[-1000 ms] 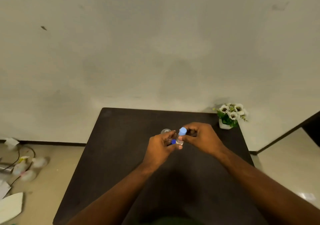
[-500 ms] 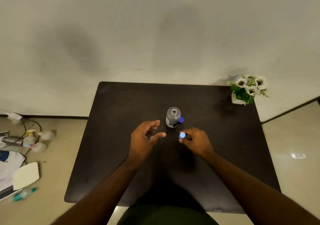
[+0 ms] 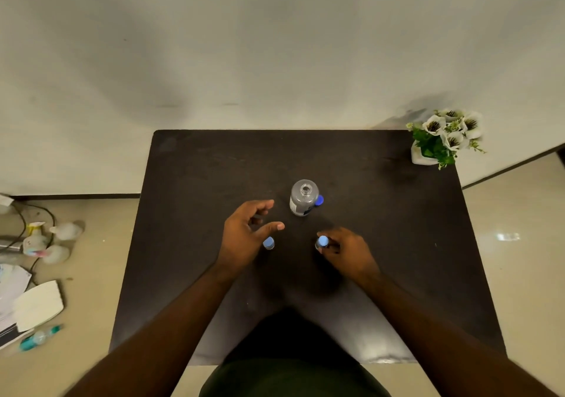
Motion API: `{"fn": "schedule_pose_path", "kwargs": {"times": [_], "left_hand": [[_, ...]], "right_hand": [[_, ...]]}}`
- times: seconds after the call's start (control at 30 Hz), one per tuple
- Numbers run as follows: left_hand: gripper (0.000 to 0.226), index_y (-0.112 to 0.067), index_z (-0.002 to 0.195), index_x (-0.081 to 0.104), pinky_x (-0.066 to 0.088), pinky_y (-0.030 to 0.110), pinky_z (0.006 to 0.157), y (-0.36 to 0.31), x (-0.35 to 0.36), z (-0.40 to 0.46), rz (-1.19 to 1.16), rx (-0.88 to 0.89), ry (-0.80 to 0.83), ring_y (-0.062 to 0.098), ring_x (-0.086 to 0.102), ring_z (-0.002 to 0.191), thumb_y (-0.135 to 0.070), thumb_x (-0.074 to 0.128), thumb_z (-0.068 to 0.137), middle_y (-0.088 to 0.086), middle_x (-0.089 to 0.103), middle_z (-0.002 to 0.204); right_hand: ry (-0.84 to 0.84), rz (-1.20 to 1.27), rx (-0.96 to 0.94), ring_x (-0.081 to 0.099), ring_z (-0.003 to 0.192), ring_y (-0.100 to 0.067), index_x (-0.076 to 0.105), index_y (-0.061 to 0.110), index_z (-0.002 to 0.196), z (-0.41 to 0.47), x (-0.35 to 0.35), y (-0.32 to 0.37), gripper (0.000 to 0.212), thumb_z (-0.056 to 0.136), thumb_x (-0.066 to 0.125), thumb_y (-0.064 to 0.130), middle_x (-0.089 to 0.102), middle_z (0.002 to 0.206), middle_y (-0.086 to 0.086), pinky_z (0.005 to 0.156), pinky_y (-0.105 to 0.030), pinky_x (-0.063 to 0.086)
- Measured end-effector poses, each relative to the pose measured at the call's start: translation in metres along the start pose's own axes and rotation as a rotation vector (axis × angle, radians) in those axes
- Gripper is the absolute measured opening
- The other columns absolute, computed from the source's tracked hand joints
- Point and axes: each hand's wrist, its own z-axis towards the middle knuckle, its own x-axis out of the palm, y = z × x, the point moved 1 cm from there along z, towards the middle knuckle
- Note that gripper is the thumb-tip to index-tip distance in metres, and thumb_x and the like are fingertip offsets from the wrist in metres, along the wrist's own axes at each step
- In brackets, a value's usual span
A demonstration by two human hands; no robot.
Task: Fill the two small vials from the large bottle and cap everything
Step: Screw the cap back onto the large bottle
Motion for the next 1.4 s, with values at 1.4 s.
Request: {"fn": "schedule_pose_path", "kwargs": {"times": [1.4], "left_hand": [[0.069,-0.038,0.127,0.06,0.051,0.008,0.086,-0.024,0.054,0.095,-0.031,0.004,0.427,-0.002,0.068,0.111,-0.029,0.094,0.068,-0.023,0.07,0.119]], "right_hand": [[-0.273,0.328,0.059,0.071,0.09,0.0,0.072,0.023,0.115,0.07,-0.046,0.0,0.037,0.082,0.079,0.008,0.073,0.097,0.016,0.083,-0.012,0.055]]}}
